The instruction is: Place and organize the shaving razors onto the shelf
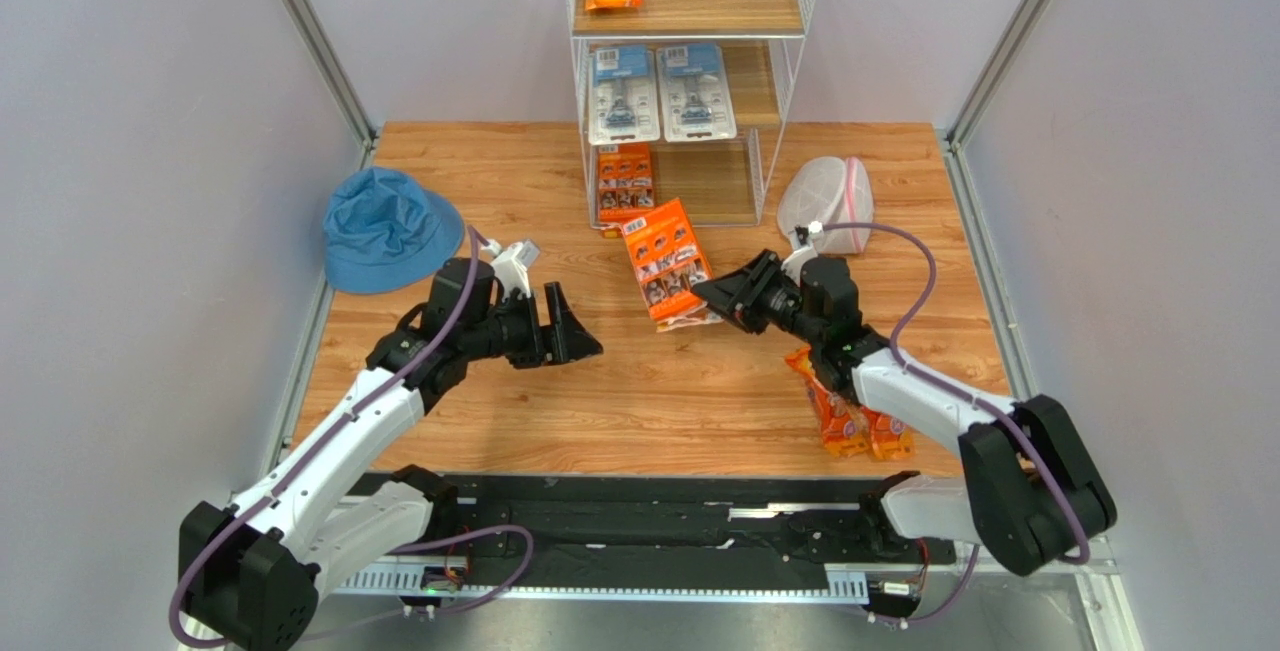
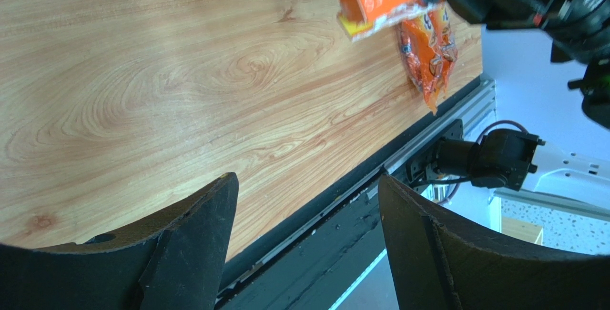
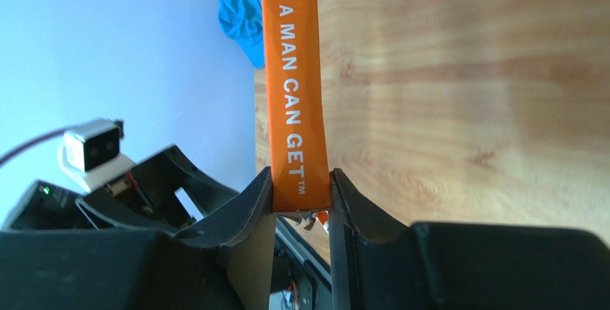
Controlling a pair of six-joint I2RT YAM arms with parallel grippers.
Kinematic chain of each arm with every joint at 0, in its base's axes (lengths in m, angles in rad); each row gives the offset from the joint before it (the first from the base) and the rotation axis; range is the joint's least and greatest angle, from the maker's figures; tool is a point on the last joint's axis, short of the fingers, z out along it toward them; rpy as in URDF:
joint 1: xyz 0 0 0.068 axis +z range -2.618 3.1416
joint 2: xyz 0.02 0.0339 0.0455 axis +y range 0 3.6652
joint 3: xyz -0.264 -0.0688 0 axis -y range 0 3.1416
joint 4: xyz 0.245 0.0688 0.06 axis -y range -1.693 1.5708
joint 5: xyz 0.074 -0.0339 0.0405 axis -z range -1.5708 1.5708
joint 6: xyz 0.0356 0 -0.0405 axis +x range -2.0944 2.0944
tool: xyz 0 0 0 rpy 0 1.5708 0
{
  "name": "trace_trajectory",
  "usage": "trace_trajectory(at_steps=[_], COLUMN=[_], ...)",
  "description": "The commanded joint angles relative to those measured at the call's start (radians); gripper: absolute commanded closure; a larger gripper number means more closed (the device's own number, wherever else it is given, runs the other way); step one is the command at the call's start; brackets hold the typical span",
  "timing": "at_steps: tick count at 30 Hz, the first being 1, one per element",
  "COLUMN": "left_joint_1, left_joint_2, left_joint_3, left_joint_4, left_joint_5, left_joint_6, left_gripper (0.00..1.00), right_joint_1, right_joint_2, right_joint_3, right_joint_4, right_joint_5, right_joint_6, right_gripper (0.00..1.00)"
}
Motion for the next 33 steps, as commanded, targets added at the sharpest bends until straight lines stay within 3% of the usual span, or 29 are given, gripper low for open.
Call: trace_trajectory(at_steps=[1,17,33], left_joint_1=[0.000,0.000,0.000], left_joint_2=[-0.012,0.003,-0.018], left_joint_3=[-0.009,-0.014,-0.089], left_joint_4=[0.002,0.002,0.050], left_joint_5=[-0.006,0.033,0.069], left_joint_6=[0.028,0.054,0.037], left_gripper=[0.20,0.20,0.21], right_joint_1=[-0.058,-0.190,-0.213], right_joint_2=[0.090,0.539,0.720], right_joint_3=[0.114,0.342,0.499], right_joint_4=[0.128,0.425,0.383], right_joint_5=[-0.077,-0.177,-0.093], right_joint_6=[-0.026,0.126,0.158], right_gripper=[1.00,1.00,1.00])
